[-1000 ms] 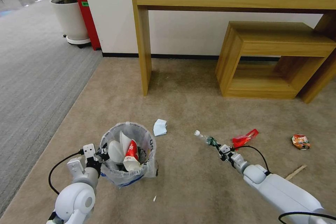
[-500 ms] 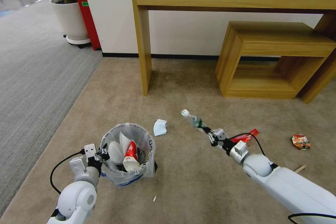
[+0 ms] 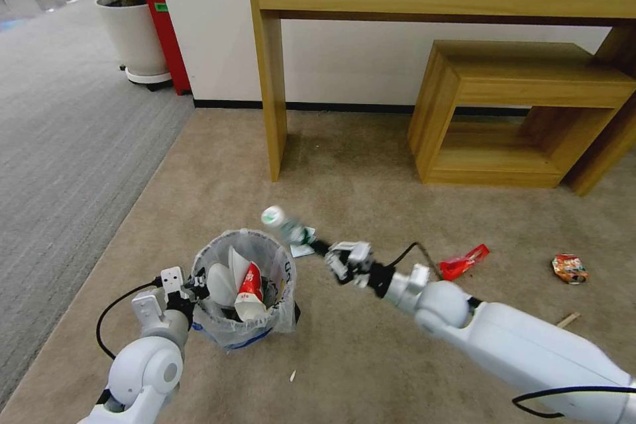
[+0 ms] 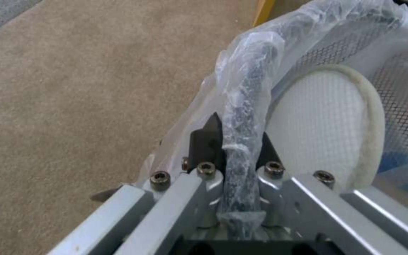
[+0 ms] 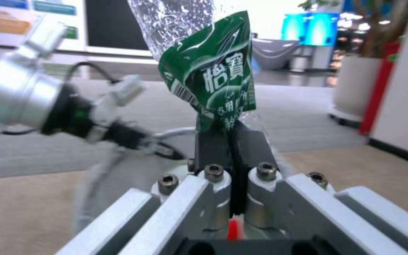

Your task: Pick up the trash bin and place the garbage on the floor into it.

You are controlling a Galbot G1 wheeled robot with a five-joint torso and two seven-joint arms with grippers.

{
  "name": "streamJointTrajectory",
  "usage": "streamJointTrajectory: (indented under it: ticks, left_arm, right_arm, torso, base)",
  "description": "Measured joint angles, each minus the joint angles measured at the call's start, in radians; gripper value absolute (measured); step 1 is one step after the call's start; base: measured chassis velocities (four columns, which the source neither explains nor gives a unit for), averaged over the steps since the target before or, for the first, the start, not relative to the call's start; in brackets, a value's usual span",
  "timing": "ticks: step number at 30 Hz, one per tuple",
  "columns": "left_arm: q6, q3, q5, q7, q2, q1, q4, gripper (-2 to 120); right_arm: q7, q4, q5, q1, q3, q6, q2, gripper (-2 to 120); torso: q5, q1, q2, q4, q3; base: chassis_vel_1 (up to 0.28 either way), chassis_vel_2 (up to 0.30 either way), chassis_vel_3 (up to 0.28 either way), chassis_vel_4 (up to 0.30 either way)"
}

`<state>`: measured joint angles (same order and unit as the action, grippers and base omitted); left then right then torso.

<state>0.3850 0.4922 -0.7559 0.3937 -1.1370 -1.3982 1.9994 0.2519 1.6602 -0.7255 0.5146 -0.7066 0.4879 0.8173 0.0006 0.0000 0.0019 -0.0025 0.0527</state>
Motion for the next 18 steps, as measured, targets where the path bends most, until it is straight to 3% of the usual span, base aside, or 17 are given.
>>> streamJointTrajectory:
  ticks: [18]
  left_arm:
    - [0.029,0.022,-0.059,0.028,0.021,-0.033,0.13,2]
  right_arm:
    - [-0.042,-0.062,0.018,-0.005,-0.07,-0.044,0.05,0]
  torso:
    - [0.0002,0.0,0.0,0.0,0.0]
  base:
    - [0.0,0.0,0.0,0.0]
